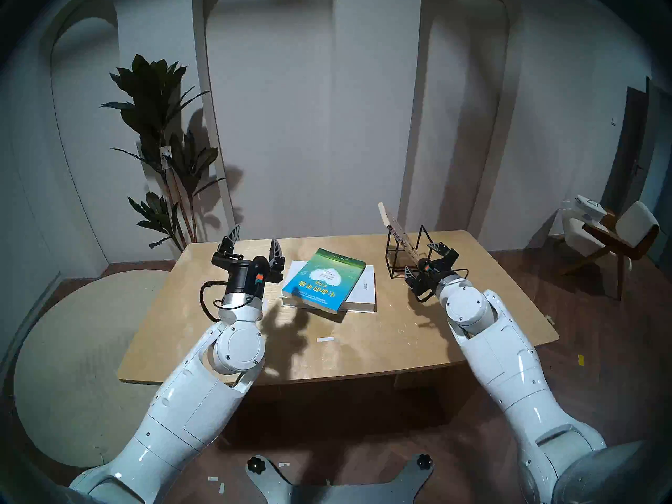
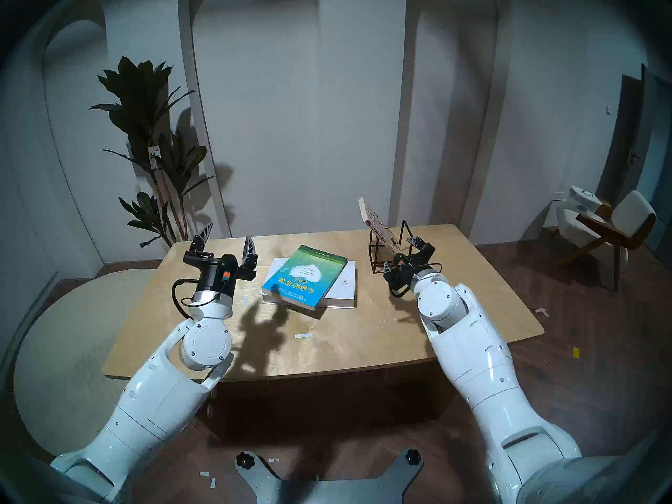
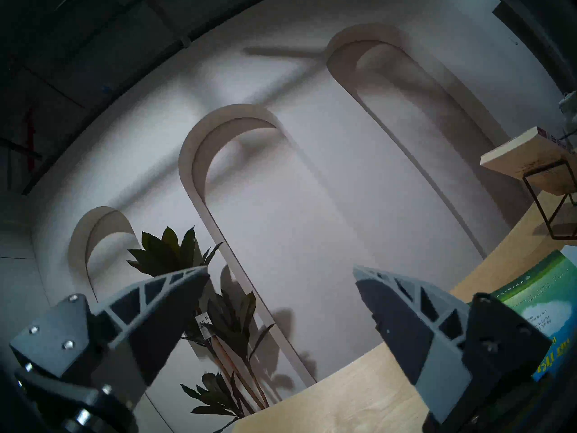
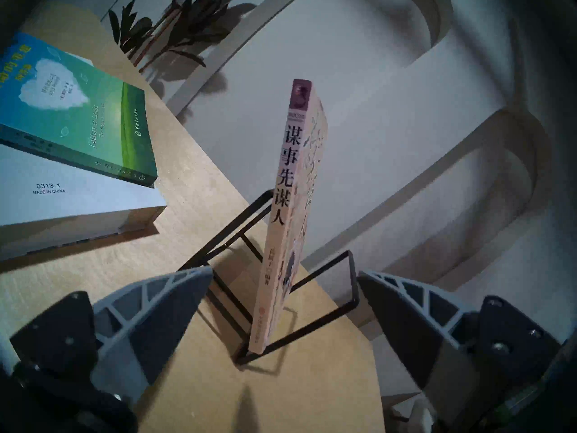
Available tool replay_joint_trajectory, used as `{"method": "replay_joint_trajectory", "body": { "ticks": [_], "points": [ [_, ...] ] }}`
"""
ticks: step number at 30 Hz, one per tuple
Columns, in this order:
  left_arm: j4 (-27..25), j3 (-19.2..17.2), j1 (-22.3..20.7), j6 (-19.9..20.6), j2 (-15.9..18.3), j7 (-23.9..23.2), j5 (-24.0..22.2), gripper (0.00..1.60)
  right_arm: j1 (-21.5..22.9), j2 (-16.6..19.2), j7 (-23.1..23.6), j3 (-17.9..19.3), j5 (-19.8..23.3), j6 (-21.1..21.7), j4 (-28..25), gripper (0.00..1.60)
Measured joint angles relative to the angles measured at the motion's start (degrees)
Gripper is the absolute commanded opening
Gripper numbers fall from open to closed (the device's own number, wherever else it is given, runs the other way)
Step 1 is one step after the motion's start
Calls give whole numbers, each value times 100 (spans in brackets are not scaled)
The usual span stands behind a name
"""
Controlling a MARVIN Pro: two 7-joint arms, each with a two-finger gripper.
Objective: Stack the books into one stack
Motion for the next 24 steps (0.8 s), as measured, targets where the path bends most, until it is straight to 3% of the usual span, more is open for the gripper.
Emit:
{"method": "replay_joint_trajectory", "body": {
  "ticks": [13, 24],
  "points": [
    [168, 22, -54, -280, -75, 320, 214, 160, 700, -218, -131, -493, -994, 24, 771, 160],
    [268, 28, -82, -419, -122, 476, 318, 160, 1260, -518, -139, -746, -1532, 16, 1240, 160]
  ]
}}
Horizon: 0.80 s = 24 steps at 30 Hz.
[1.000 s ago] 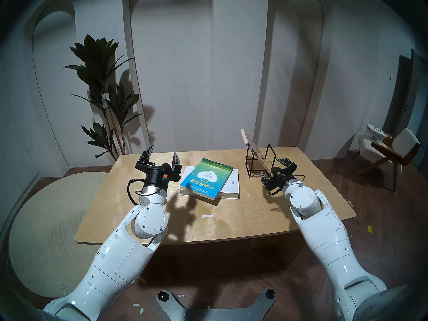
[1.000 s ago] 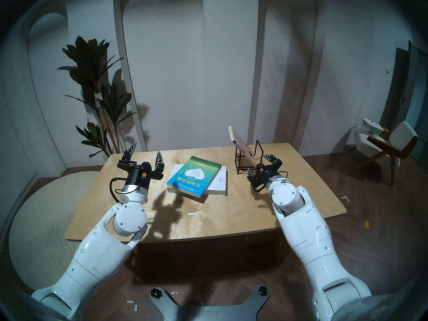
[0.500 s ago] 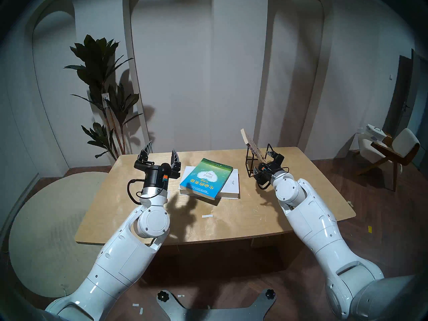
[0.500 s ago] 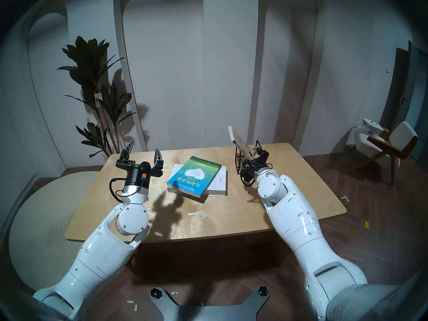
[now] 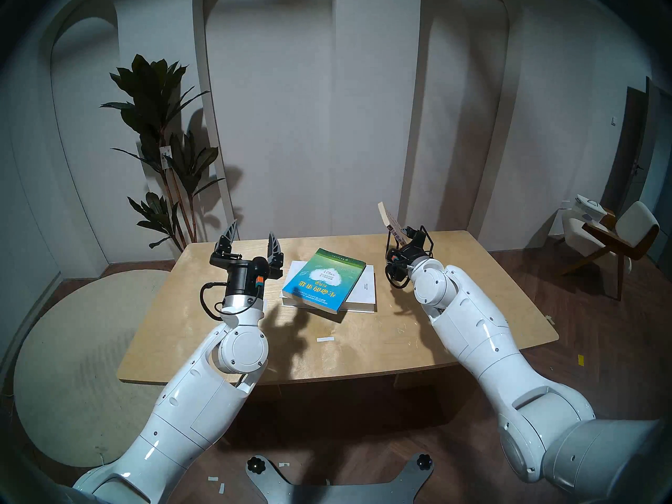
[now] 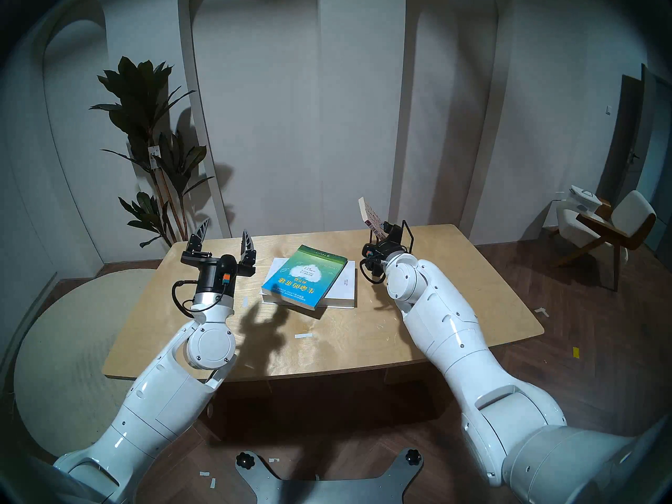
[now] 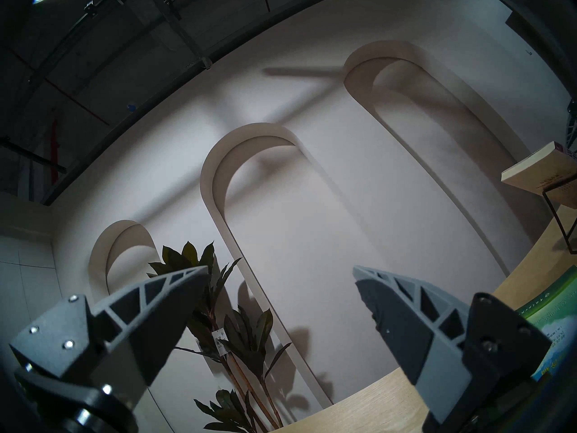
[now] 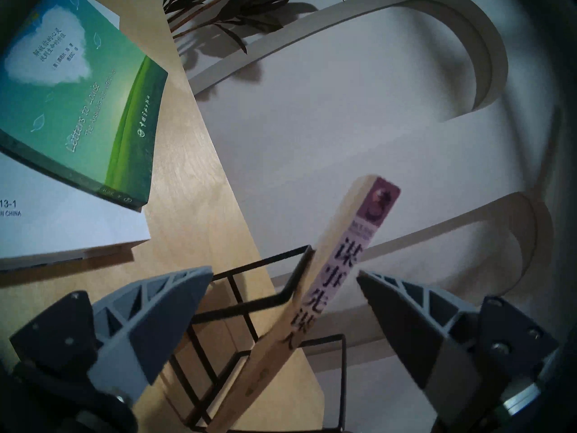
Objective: Stack the books into one stack
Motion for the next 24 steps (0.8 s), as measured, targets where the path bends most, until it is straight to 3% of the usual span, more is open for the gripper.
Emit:
{"method": "replay_joint_trajectory", "body": {
  "ticks": [18, 19, 20, 23, 24],
  "points": [
    [150, 11, -47, -201, -64, 205, 154, 160, 894, -405, -70, 204, -329, 1, 1271, 160],
    [157, 11, -49, -213, -66, 215, 163, 160, 940, -418, -81, 221, -336, -1, 1355, 154],
    [168, 12, -53, -227, -70, 229, 172, 160, 1000, -434, -95, 241, -344, -9, 1469, 99],
    [196, 15, -63, -263, -80, 262, 199, 160, 1144, -465, -130, 288, -360, -45, 1755, 67],
    [202, 16, -65, -273, -83, 272, 208, 160, 1185, -478, -142, 298, -363, -59, 1851, 14]
  ]
}}
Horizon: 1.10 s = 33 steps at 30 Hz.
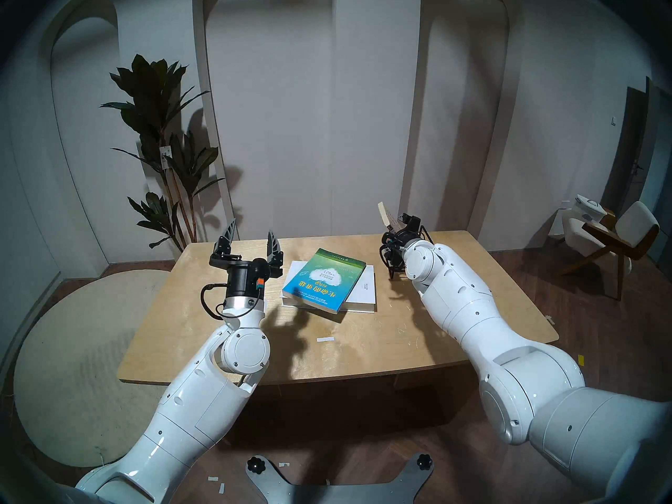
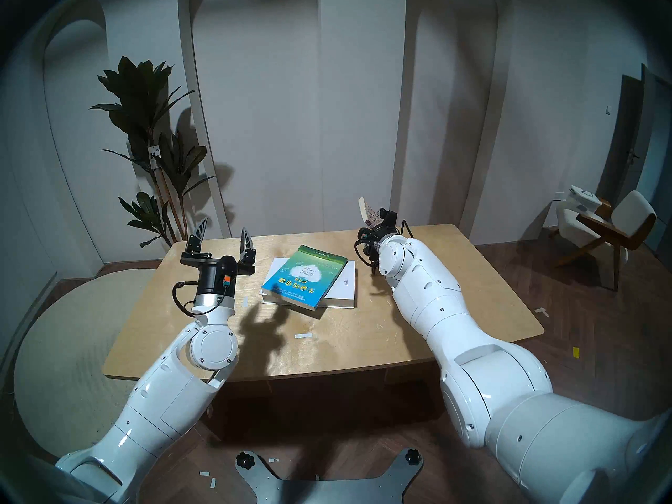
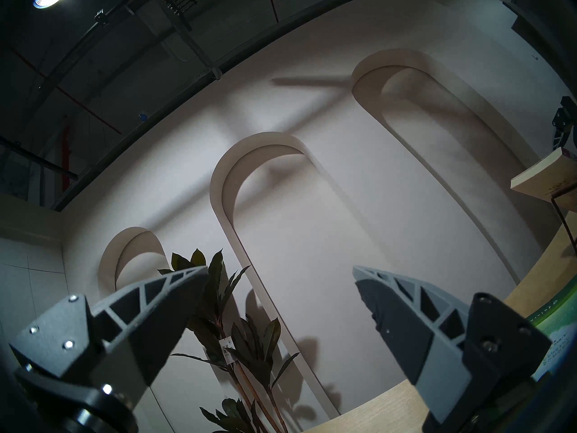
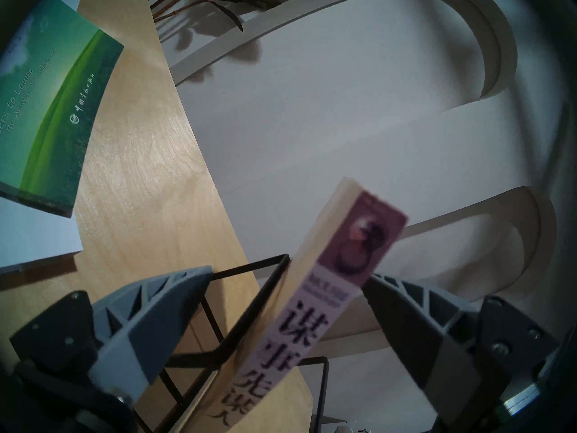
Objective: Stack the books into one stack
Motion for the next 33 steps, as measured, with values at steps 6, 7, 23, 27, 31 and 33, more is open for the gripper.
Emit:
{"method": "replay_joint_trajectory", "body": {
  "ticks": [6, 7, 23, 27, 31, 33],
  "points": [
    [61, 5, -24, -80, -20, 70, 58, 160, 351, -61, -164, 81, -10, -171, 621, 0],
    [66, 6, -26, -86, -22, 76, 63, 160, 382, -68, -187, 84, -11, -186, 686, 0],
    [190, 11, -77, -251, -67, 216, 184, 160, 833, -289, -1368, 399, 113, -380, 1767, 0],
    [212, 12, -86, -278, -76, 239, 205, 160, 871, -307, -1651, 499, 203, -473, 1808, 0],
    [237, 12, -95, -312, -86, 263, 230, 160, 892, -319, -1962, 598, 301, -682, 1834, 0],
    [245, 12, -98, -323, -88, 272, 237, 160, 896, -320, -2061, 626, 333, -767, 1845, 0]
  ]
}}
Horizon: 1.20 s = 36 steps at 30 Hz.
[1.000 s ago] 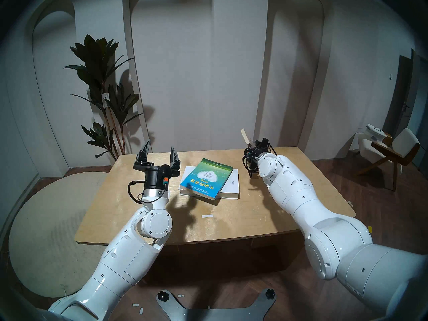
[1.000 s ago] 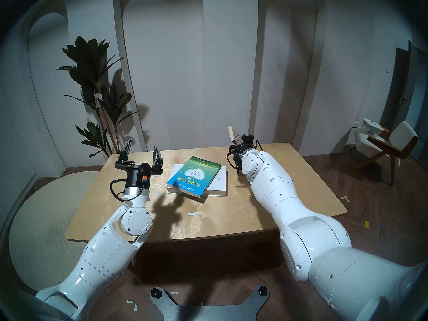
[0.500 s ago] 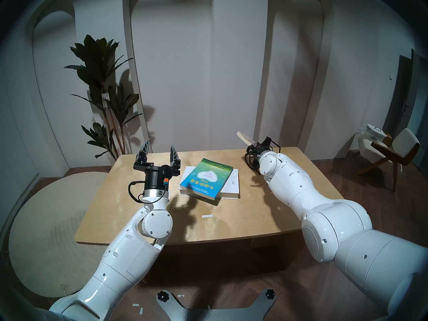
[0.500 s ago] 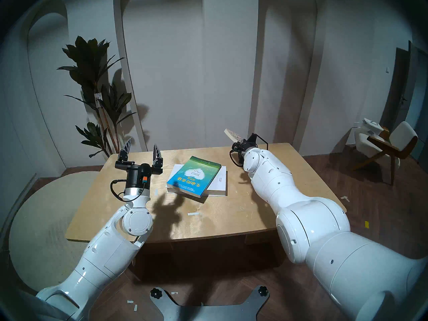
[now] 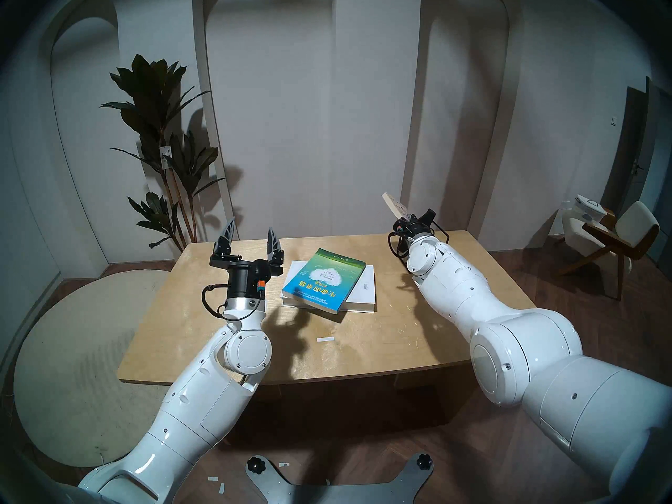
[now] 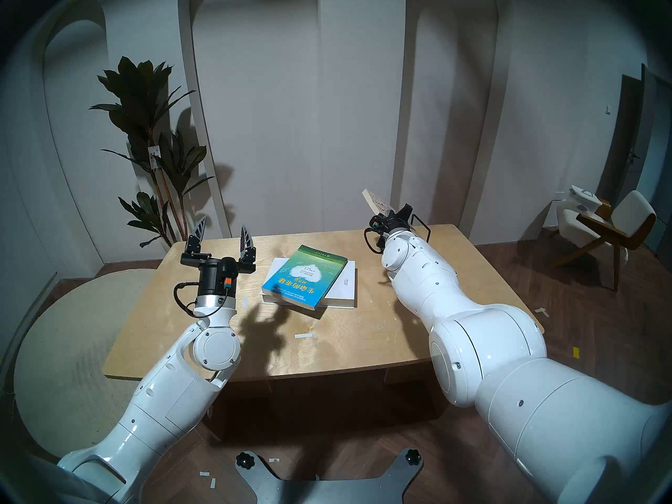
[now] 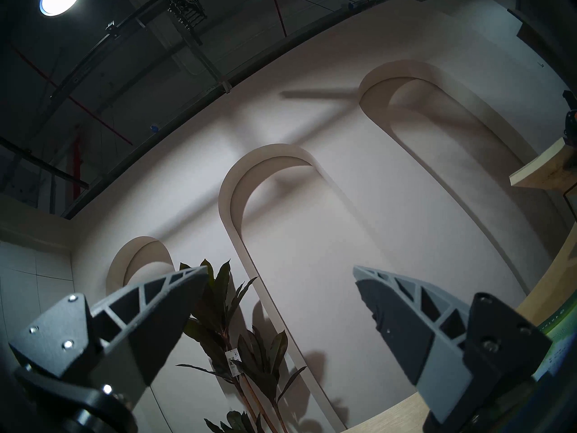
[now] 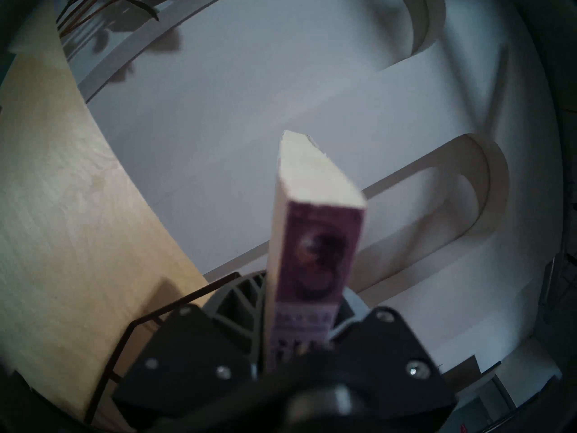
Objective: Stack the books into one stack
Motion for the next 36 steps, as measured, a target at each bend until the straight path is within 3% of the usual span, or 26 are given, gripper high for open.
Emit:
{"method": "replay_joint_trajectory", "body": {
  "ticks": [12, 25, 36],
  "points": [
    [40, -6, -15, -54, -22, 42, 40, 160, 21, -34, -483, -17, 53, -447, -204, 0],
    [67, -17, -18, -79, -44, 61, 67, 160, -83, -261, -580, -860, -427, -1571, -1002, 0],
    [88, -26, -18, -96, -64, 75, 85, 160, -660, -327, -324, -1584, -776, -2308, -1714, 0]
  ]
}}
